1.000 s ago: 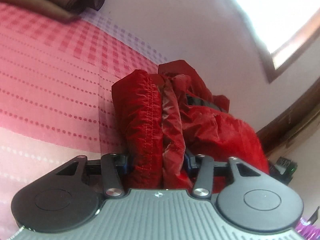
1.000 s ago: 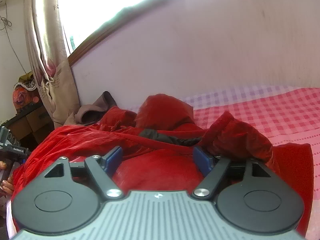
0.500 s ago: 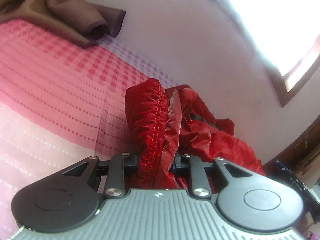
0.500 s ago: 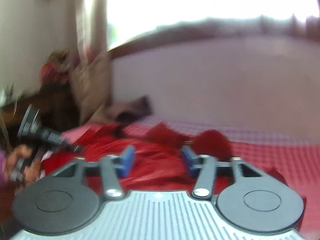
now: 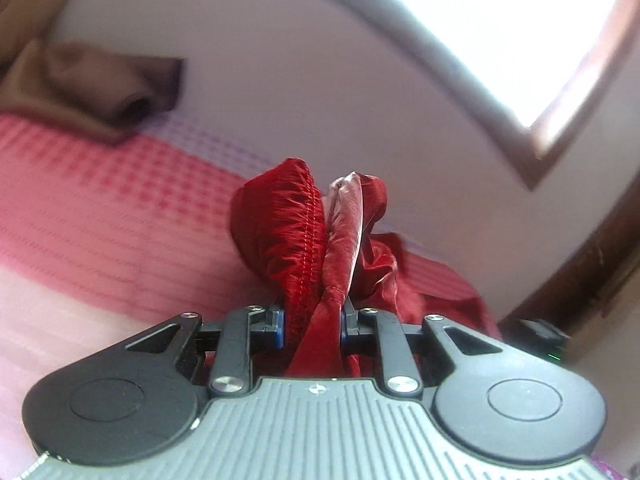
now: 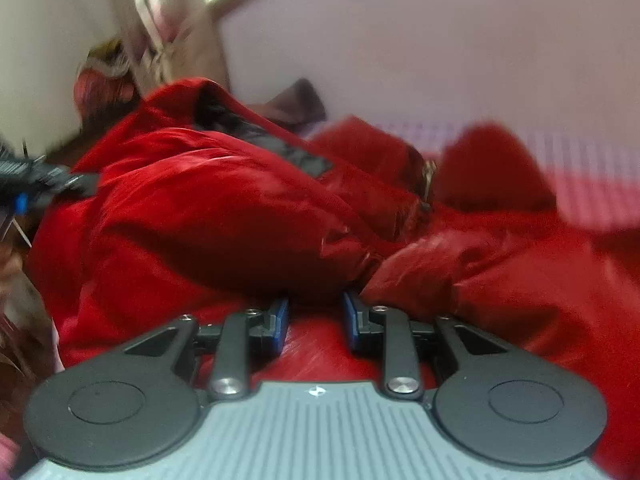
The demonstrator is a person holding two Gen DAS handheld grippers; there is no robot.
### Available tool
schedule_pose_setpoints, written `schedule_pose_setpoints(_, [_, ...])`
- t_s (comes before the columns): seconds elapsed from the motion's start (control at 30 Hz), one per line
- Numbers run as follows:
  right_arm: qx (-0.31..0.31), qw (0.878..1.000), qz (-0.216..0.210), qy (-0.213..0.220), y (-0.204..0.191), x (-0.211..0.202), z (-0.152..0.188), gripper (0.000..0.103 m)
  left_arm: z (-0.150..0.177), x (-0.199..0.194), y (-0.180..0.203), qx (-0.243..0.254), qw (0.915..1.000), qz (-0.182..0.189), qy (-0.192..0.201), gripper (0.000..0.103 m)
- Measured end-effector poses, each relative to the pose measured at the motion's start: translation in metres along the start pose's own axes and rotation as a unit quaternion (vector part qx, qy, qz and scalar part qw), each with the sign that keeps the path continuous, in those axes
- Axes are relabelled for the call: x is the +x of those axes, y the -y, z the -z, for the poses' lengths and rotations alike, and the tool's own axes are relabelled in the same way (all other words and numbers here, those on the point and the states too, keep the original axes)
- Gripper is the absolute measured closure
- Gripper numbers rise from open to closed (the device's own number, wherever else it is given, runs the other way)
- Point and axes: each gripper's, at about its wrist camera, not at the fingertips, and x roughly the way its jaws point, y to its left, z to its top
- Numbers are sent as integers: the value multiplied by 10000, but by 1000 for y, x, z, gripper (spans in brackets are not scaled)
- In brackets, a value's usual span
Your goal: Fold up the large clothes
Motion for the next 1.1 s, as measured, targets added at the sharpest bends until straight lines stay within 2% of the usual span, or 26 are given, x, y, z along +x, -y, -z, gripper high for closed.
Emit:
schedule_pose_setpoints(0.23, [1220, 9893, -741, 294, 42, 0, 12, 77, 6, 19, 102, 437, 9978, 500, 14, 77])
schedule_pose_setpoints(0.3, [1588, 9817, -970, 408, 53, 0, 17, 77, 15, 32, 136, 631, 9958, 660, 78, 74])
schedule_pose_setpoints(0.43, [2213, 9645, -1292, 633, 75, -5, 27, 78, 39, 66, 197, 1241, 9892, 746, 238, 66])
schedule_pose_setpoints(0.5, [2478, 9556, -1430, 709, 83, -7, 31, 79, 51, 84, 219, 1564, 9846, 683, 389, 66])
schedule_pose_setpoints(0.6, [2799, 9456, -1498, 712, 92, -13, 36, 79, 60, 101, 233, 1688, 9813, 779, 497, 64])
schedule_pose_setpoints(0.7, [2995, 9425, -1365, 571, 95, -31, 38, 79, 67, 104, 237, 1762, 9792, 846, 541, 65])
schedule_pose_setpoints(0.83, [2614, 9568, -1136, 581, 93, -82, 50, 76, 76, 106, 238, 1841, 9778, 824, 561, 65])
schedule_pose_setpoints(0.9, [2246, 9660, -1012, 789, 97, -116, 62, 61, 78, 109, 240, 1829, 9776, 844, 602, 65])
schedule_pose_setpoints(0.97, [1907, 9729, -700, 1107, 103, -146, 77, 54, 85, 112, 248, 1860, 9762, 937, 604, 65])
schedule_pose_setpoints(1.03, [2159, 9661, -671, 1246, 125, -162, 94, 54, 93, 121, 261, 2030, 9729, 954, 568, 65])
schedule_pose_setpoints(1.1, [2702, 9492, -989, 1273, 148, -162, 113, 57, 102, 131, 273, 2176, 9693, 1033, 494, 66])
